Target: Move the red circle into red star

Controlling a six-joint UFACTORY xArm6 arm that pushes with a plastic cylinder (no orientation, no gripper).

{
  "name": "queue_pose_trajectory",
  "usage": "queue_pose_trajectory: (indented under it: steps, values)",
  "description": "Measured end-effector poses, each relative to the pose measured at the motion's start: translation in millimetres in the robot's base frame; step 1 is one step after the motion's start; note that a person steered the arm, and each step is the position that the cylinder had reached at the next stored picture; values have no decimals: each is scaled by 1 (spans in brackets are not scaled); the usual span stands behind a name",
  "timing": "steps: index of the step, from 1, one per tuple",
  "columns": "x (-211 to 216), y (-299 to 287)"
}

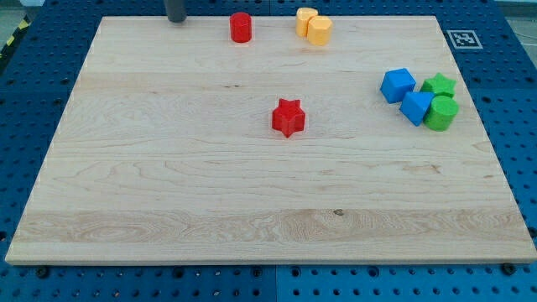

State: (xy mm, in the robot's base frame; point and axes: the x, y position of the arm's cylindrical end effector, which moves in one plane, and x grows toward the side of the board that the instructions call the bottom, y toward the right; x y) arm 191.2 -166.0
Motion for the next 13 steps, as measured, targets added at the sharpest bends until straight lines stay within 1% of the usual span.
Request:
queue_pose_trajectory:
  steps: [3, 4, 5, 6, 8, 9, 10, 13]
  values:
    - [0, 8]
    - [0, 25]
    - [0, 74]
    - [1, 105]
    - [27, 138]
    - [35, 132]
    - [29, 114]
    - [40, 124]
